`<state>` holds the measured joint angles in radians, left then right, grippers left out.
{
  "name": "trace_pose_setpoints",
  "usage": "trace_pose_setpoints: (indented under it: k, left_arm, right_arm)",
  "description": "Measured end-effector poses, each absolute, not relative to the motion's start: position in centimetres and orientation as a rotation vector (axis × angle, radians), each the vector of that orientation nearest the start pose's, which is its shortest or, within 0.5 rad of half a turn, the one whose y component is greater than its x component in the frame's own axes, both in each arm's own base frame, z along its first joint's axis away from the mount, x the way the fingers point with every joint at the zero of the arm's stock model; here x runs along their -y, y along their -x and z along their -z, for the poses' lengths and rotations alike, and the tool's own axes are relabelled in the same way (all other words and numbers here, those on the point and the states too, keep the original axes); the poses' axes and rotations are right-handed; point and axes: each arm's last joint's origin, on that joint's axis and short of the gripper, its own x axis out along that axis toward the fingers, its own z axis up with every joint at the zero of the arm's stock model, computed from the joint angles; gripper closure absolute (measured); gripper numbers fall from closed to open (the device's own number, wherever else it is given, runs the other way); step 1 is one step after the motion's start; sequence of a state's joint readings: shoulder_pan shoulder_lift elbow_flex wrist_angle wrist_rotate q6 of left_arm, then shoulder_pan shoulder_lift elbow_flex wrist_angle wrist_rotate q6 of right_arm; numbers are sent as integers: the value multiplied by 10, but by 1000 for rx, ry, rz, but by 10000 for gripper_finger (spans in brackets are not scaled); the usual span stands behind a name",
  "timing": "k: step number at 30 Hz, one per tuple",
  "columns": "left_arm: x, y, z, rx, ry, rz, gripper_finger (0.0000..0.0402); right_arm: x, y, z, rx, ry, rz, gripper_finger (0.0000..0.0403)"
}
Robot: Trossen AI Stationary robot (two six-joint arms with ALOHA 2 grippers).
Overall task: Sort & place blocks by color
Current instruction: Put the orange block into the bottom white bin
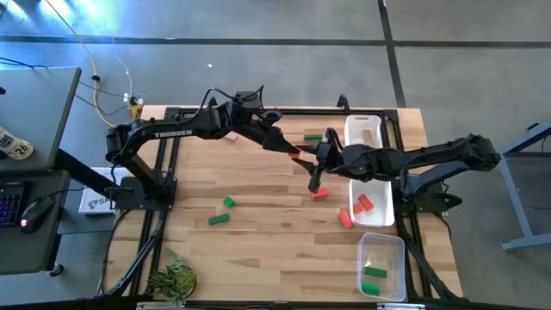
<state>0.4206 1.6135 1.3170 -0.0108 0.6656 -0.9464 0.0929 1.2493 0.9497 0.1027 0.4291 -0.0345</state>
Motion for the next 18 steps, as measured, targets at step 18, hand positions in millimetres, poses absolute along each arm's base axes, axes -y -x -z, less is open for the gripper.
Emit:
trace_pose_setpoints:
  k: [18]
  left_arm:
    - [-147,-340,-318,-387,895,147,182]
  right_arm:
    - [-17,-278,-312,-237,-215,372,292]
